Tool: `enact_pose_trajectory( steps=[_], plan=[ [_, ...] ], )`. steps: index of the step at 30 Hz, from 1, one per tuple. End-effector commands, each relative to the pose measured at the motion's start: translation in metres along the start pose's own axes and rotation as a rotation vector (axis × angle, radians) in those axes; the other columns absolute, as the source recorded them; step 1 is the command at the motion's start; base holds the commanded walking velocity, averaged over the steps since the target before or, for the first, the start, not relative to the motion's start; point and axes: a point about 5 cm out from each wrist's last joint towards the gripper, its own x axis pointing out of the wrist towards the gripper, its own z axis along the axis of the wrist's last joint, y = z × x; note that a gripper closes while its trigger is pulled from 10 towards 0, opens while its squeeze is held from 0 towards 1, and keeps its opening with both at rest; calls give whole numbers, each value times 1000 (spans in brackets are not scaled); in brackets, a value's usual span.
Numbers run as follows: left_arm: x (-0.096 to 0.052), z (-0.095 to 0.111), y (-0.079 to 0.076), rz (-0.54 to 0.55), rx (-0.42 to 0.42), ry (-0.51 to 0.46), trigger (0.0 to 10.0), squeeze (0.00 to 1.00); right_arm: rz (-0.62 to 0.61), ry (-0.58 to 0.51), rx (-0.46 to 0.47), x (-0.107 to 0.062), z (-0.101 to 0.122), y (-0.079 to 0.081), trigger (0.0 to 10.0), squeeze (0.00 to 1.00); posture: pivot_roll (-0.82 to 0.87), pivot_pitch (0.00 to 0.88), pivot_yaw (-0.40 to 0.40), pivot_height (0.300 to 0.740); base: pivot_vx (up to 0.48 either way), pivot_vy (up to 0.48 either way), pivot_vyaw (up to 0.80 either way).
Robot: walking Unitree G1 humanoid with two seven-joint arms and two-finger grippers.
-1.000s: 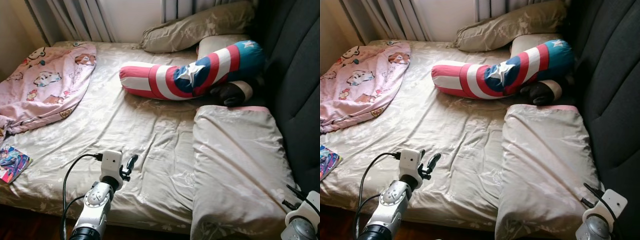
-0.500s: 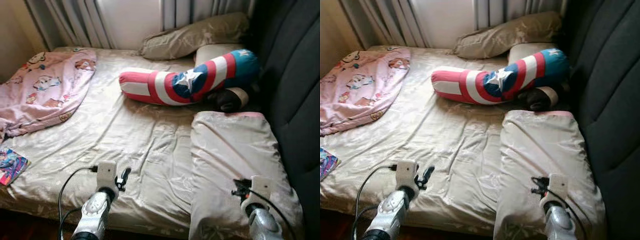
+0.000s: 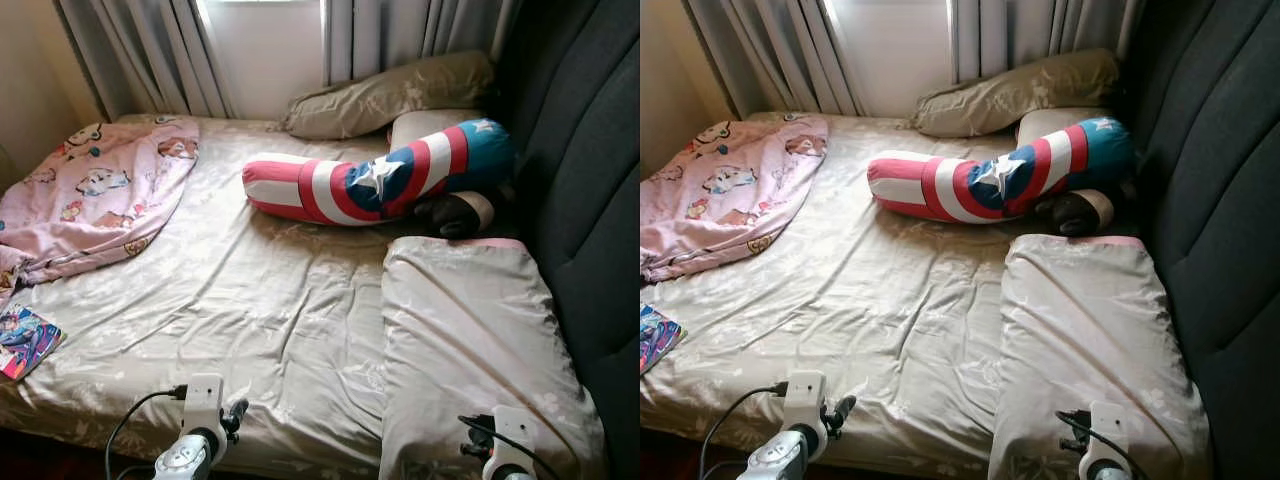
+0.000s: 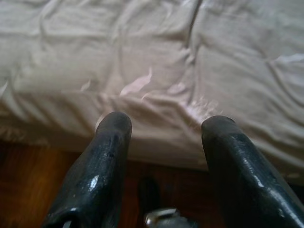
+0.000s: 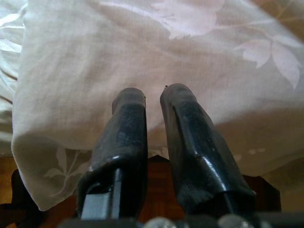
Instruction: Clean up the room
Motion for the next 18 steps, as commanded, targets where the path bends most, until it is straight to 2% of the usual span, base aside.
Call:
enact_pose_trajectory(
  steps=[1,12,13,14,18],
  plan=[
    [-2,-12,-1,6,23,71,10000,0,-28,43,6,-1,-7,0,10000,0,13,0,29,740,0,0,0],
    [-6,-28,-4,15,9,149,10000,0,-10,78,29,-2,-16,15,10000,0,14,0,28,740,0,0,0],
    [-6,-29,-3,20,10,157,10000,0,-11,73,24,-2,-15,15,10000,847,14,0,28,740,0,0,0],
    [-6,-29,-3,22,8,158,10000,0,-17,76,31,-2,-16,15,10000,1000,12,0,26,740,0,0,0],
    [-7,-30,0,34,5,168,10000,0,-28,94,32,-3,-20,14,10000,1000,14,0,19,740,0,0,0]
  ],
)
